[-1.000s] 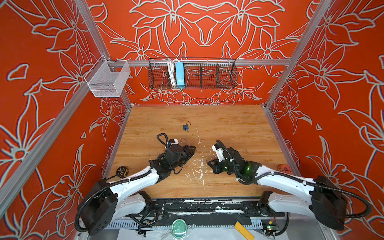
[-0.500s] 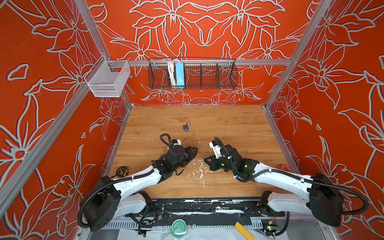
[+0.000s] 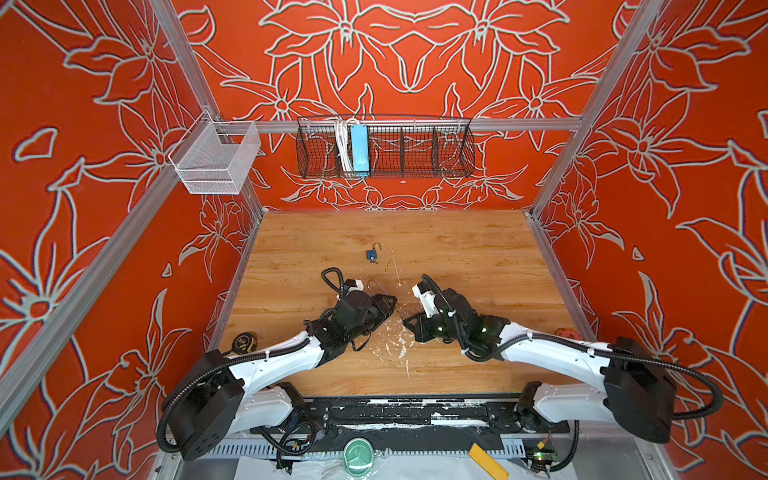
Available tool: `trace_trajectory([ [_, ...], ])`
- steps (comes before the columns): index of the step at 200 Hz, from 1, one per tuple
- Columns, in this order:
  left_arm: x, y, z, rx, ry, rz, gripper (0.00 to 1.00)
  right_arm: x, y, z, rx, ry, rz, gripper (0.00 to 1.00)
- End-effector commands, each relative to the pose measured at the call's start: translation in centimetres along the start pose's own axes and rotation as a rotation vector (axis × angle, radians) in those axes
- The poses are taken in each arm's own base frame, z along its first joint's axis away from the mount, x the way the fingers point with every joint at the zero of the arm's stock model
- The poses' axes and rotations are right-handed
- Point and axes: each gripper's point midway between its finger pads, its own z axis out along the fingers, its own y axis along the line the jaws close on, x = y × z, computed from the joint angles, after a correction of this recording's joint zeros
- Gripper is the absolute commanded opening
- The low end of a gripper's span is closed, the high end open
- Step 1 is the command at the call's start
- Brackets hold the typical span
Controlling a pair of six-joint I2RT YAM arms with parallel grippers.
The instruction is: Unlock with the key
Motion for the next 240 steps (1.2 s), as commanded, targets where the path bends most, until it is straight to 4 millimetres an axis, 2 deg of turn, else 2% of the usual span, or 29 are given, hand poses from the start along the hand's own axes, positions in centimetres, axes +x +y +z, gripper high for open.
trace_trajectory([
  [1, -1.1, -3.7, -0.4, 0.12, -0.044, 0.002, 0.0, -1.2, 1.7, 0.1, -0.046, -0.023, 0.002, 0.0],
  [94, -1.1, -3.6, -0.5, 0.12, -0.044, -0.005, 0.0, -1.0, 1.9, 1.0, -0.06, -0.014, 0.018, 0.0],
  [240, -1.2, -2.7, -1.3, 0.111, -0.057, -0.011, 0.0, -1.9, 1.6, 0.7, -0.016, -0.031, 0.001, 0.0],
])
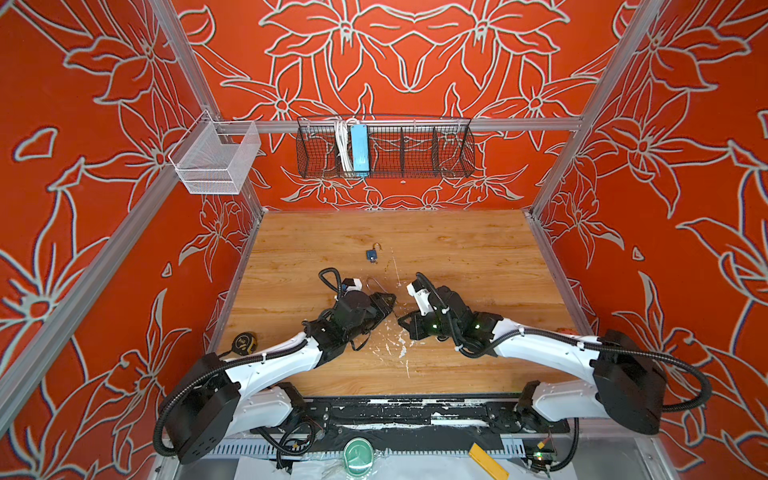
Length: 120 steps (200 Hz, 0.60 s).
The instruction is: Unlock with the key
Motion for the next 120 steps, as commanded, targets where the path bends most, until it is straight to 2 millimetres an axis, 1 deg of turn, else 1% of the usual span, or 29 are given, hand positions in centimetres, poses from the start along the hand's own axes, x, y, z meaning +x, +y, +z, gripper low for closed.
trace_trajectory([
  [1, -0.7, -2.1, -0.7, 0.085, -0.034, -0.002, 0.0, -1.7, 1.1, -0.4, -0.008, -0.05, -0.012, 0.0],
  [57, -0.5, -1.8, -0.5, 0.082, -0.024, -0.007, 0.0, -2.4, 1.6, -0.8, -0.02, -0.068, -0.02, 0.0],
  [98, -0.4, -1.9, -0.4, 0.088, -0.022, -0.004, 0.0, -2.4, 1.7, -0.4, -0.03, -0.066, -0.002, 0.0],
  [120, -0.4, -2.0, -0.3, 0.095, -0.021, -0.003, 0.0, -2.3, 2.2, 0.2, -0.065, -0.051, 0.017, 0.0],
])
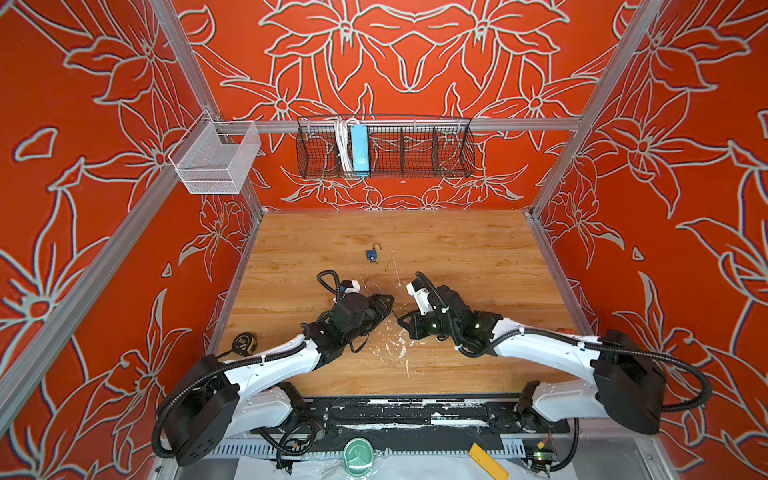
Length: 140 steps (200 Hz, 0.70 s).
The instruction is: Unlock with the key
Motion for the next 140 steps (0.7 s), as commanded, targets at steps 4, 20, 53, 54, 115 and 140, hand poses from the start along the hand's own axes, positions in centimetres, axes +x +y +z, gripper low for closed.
trace_trajectory([
  [4, -0.4, -2.6, -0.3, 0.103, -0.017, 0.0, 0.0, -2.0, 2.1, 0.3, -0.071, -0.043, 0.018, 0.0],
  [20, -0.4, -2.7, -0.2, 0.116, -0.019, 0.001, 0.0, -2.0, 2.4, 0.5, -0.093, -0.04, 0.031, 0.0],
  [53, -0.3, -2.7, -0.2, 0.126, -0.016, 0.007, 0.0, -2.2, 2.3, 0.6, -0.09, -0.049, 0.055, 0.0],
  [54, -0.3, -2.7, -0.2, 0.126, -0.016, 0.008, 0.0, -2.2, 2.3, 0.6, -0.089, -0.048, 0.055, 0.0],
  [115, -0.2, -2.3, -0.5, 0.128, -0.018, 0.018, 0.0, -3.4, 1.8, 0.1, -0.104, -0.069, 0.114, 0.0],
  [140, -0.2, -2.3, -0.6, 0.129, -0.02, 0.019, 0.0, -3.5, 2.0, 0.0, -0.108, -0.069, 0.112, 0.0],
])
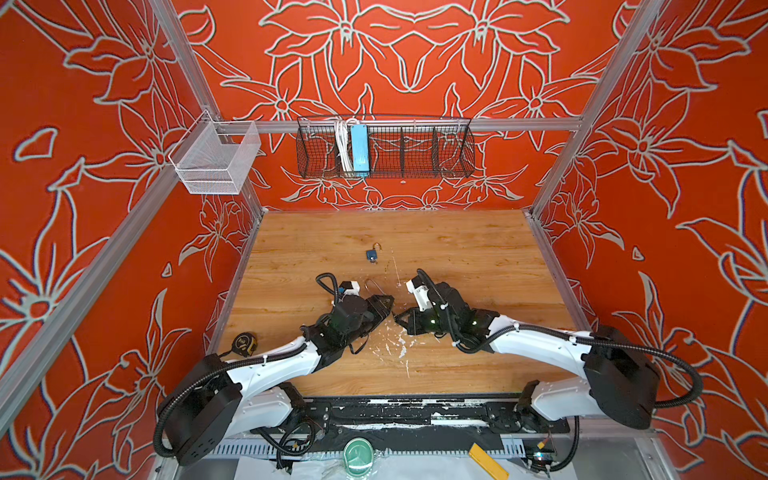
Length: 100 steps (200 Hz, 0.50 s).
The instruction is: Unlock with the key
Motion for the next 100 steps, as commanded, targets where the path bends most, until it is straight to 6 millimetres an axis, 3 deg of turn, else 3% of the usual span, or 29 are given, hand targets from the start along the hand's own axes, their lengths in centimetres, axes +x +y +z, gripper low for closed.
trace_trajectory([
  [1, -0.31, -2.53, -0.62, 0.099, -0.013, 0.016, 0.0, -2.6, 2.28, -0.54, -0.065, -0.07, 0.005, 0.0],
  [100, 0.49, -2.85, -0.15, 0.077, 0.023, 0.07, 0.0, -3.52, 2.11, -1.16, -0.047, -0.096, -0.014, 0.0],
])
